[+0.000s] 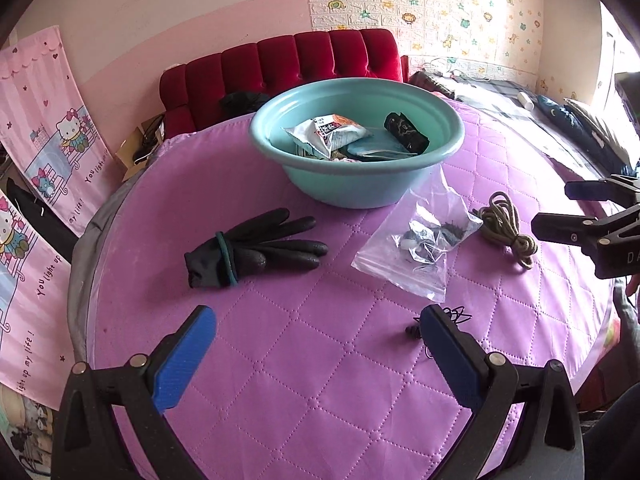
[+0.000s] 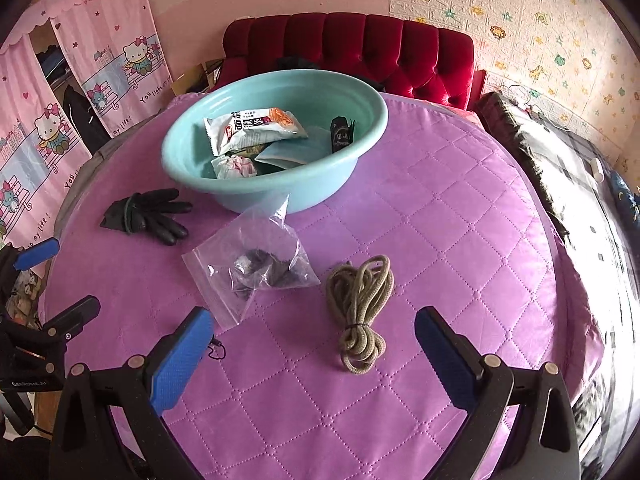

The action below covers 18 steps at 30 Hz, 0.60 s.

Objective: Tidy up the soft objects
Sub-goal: 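Withdraw both tools from the basin back over the bed, then grasp the coiled beige rope with the right tool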

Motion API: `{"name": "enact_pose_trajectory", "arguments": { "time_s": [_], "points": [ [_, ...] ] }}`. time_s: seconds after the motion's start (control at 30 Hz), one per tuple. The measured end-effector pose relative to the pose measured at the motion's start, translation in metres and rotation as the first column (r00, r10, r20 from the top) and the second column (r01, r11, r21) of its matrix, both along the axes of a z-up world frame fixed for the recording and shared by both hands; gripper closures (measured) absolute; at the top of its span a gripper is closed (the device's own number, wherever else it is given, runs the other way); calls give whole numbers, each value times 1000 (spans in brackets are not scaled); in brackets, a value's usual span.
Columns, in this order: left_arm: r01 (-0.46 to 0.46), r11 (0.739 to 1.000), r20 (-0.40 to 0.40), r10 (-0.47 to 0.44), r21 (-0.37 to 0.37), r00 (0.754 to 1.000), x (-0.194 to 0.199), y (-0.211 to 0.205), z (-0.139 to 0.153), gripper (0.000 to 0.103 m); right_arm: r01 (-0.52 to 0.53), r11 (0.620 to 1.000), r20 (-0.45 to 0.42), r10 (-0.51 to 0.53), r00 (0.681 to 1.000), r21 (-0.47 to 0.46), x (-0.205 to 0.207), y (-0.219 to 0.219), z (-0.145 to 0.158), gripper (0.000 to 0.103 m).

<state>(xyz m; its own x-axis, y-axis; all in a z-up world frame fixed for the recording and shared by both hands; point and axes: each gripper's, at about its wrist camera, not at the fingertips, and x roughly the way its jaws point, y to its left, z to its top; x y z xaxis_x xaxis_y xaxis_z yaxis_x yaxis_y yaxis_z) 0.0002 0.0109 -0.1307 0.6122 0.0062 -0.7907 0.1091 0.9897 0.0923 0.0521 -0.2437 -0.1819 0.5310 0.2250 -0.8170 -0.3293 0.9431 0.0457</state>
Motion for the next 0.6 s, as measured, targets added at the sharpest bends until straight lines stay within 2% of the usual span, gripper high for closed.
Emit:
{"name": "enact_pose_trajectory", "arguments": {
  "time_s": [0.27,0.6],
  "points": [
    [-18,1000,-11,18,-3,1000,0,2,-7,0,19,1000,-26,-19,999,4,2,-7,-12,0],
    [-47,999,-41,46,-1,998,8,11,-16,0,51,999,-93,-51,994,-6,28,-14,-34,0]
  ]
}}
